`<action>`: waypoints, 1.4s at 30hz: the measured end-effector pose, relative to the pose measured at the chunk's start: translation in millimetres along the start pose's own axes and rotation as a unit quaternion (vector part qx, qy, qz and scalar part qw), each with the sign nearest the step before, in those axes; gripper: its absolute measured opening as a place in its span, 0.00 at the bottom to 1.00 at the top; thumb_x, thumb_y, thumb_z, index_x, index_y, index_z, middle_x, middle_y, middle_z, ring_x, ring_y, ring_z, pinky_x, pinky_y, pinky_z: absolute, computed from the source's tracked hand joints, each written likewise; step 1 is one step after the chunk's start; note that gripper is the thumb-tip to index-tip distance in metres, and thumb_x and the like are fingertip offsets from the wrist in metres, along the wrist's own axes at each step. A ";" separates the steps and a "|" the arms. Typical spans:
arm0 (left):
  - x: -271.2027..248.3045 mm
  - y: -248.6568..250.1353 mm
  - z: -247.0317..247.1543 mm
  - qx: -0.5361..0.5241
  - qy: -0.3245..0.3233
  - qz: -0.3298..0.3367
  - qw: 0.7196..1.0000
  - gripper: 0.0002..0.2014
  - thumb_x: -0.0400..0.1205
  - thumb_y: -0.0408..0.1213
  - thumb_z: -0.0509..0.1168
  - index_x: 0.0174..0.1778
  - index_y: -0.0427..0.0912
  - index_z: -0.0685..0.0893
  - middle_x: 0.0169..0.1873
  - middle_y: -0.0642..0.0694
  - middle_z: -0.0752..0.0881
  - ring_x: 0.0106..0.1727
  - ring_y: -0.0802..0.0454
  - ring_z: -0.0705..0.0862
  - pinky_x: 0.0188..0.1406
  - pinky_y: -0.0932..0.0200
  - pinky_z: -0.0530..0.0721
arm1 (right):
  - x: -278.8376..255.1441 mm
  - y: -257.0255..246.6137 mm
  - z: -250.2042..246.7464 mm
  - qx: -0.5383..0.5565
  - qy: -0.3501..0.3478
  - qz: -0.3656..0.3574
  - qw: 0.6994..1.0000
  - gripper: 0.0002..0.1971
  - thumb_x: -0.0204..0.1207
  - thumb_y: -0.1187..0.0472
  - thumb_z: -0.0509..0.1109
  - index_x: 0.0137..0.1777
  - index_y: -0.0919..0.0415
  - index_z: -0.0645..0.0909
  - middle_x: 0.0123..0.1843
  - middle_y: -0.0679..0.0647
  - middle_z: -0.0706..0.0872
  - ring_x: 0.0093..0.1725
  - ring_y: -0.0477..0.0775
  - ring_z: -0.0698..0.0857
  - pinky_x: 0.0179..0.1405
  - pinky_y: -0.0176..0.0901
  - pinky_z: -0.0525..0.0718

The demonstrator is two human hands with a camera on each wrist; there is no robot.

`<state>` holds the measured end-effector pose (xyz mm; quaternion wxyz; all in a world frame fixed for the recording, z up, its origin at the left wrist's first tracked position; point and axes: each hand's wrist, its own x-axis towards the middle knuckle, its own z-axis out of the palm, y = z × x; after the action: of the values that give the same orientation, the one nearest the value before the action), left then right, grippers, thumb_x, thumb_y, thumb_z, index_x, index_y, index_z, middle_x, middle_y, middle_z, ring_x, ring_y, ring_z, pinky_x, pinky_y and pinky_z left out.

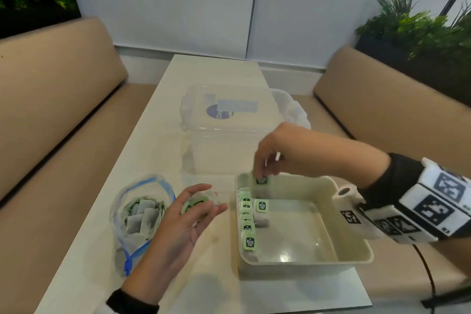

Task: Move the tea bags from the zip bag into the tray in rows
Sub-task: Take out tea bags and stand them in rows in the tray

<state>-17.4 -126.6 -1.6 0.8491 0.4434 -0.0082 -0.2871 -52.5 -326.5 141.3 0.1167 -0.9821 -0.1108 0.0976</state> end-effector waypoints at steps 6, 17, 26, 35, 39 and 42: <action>2.1 9.1 -23.8 -0.030 0.038 0.027 0.998 0.27 0.55 0.31 0.74 0.53 0.36 0.83 0.49 0.34 0.84 0.48 0.38 0.91 0.44 0.62 0.89 | 3.0 58.7 76.4 -0.021 -0.159 0.097 0.982 0.13 0.76 0.67 0.66 0.52 0.52 0.89 0.48 0.51 0.89 0.46 0.49 0.85 0.52 0.38 0.81; 2.4 12.8 -29.3 -0.026 0.044 0.019 0.998 0.13 0.75 0.21 0.63 0.53 0.37 0.83 0.53 0.32 0.85 0.49 0.38 0.90 0.48 0.60 0.88 | 30.9 103.1 111.5 -0.016 -0.210 0.115 0.971 0.16 0.81 0.64 0.60 0.61 0.49 0.85 0.62 0.48 0.86 0.58 0.52 0.84 0.66 0.48 0.79; 3.8 11.3 -8.3 -0.059 0.037 -0.003 0.998 0.22 0.60 0.26 0.72 0.52 0.34 0.82 0.48 0.34 0.88 0.48 0.36 0.90 0.45 0.59 0.89 | 36.0 92.4 110.7 -0.035 -0.215 0.110 0.970 0.20 0.77 0.68 0.59 0.66 0.54 0.81 0.65 0.53 0.84 0.63 0.53 0.81 0.66 0.42 0.77; 6.3 8.0 16.7 -0.124 0.014 -0.047 0.991 0.12 0.82 0.25 0.58 0.56 0.25 0.83 0.52 0.28 0.88 0.53 0.33 0.89 0.47 0.52 0.89 | 37.8 13.4 59.7 0.142 0.107 -0.077 0.981 0.12 0.75 0.54 0.72 0.57 0.54 0.83 0.50 0.48 0.83 0.47 0.42 0.82 0.43 0.28 0.81; 2.6 9.0 23.0 -0.159 -0.009 -0.085 0.984 0.15 0.78 0.33 0.62 0.50 0.24 0.87 0.56 0.28 0.87 0.64 0.34 0.83 0.45 0.49 0.90 | 45.0 -8.2 59.2 0.058 0.070 -0.077 0.993 0.18 0.73 0.49 0.74 0.62 0.51 0.81 0.52 0.47 0.81 0.50 0.45 0.80 0.44 0.31 0.77; 1.1 11.7 22.3 -0.201 -0.015 -0.106 0.974 0.18 0.84 0.36 0.57 0.61 0.26 0.79 0.58 0.29 0.86 0.68 0.32 0.80 0.49 0.43 0.88 | 48.1 -12.5 58.0 0.052 0.062 -0.070 0.994 0.17 0.72 0.50 0.75 0.60 0.51 0.83 0.51 0.49 0.81 0.48 0.47 0.80 0.48 0.41 0.80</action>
<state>-16.8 -138.7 20.5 0.8854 0.2574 0.0837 -0.3778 -21.5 -291.1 81.1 0.1806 -0.9687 -0.1670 0.0339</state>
